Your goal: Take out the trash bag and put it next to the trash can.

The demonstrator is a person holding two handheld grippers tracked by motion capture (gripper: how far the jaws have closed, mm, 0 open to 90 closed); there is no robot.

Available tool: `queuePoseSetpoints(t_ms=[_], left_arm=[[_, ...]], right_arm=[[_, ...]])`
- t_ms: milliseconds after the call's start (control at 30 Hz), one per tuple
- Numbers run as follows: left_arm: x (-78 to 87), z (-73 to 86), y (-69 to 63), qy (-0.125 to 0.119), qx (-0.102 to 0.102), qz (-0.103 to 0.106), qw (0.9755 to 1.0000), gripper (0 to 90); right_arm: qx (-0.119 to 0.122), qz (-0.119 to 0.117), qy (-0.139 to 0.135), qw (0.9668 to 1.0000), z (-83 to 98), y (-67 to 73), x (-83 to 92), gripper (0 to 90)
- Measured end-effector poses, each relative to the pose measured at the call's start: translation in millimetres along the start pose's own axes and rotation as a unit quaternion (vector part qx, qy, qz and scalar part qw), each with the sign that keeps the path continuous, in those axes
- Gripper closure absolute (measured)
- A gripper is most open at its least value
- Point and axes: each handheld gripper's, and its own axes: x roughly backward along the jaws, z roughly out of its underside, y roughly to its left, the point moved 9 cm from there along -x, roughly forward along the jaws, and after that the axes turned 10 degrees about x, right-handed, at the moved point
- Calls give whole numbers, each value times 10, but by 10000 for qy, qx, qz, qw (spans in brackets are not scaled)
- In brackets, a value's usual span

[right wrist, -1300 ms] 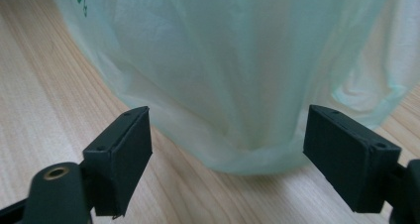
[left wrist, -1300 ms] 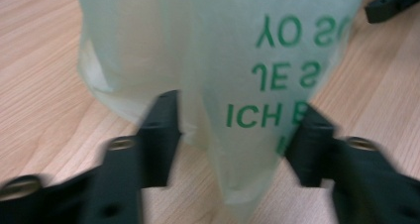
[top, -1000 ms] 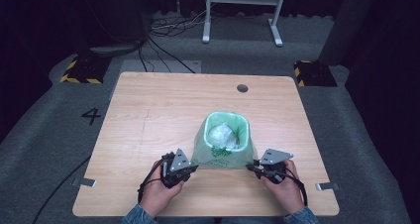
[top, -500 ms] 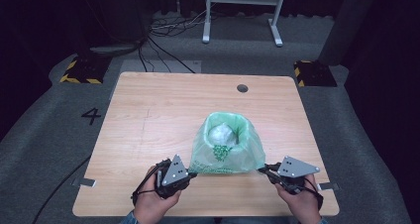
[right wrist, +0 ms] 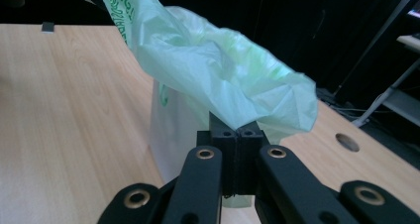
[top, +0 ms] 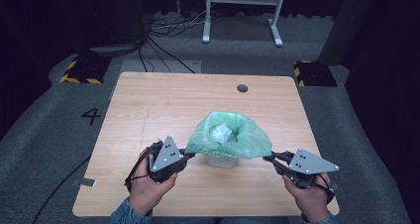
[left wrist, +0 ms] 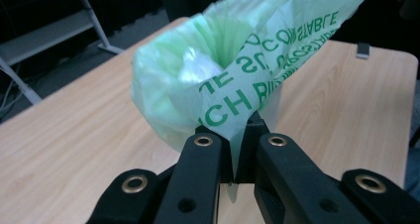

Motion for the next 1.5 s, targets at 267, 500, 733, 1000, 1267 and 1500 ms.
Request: queuePoseSetpoints(t_ms=[267,500,733,1000,1267,1500], left_arm=[[-213,-231,273,-220,165,-208,9994,893],[-510,-289,650,-170,486,-563,9971,886],[-807,-151,950,102,905,-716,9933,889],[-1027,37,903,425,1121,-369,9921,884],[-906,153,544,720,855,-123,9937,894],[-758,226,300,712,679,16,9951,884]], right_arm=[[-3,185,-147,9997,-149,-302,-61,900],[-170,348,-16,9992,-90,-625,-323,900],[-684,339,270,9967,203,-860,-699,900],[-983,20,625,9932,408,-828,-1075,888],[-866,-384,769,9925,468,-619,-1134,895],[-628,-526,845,9930,477,-507,-984,829]])
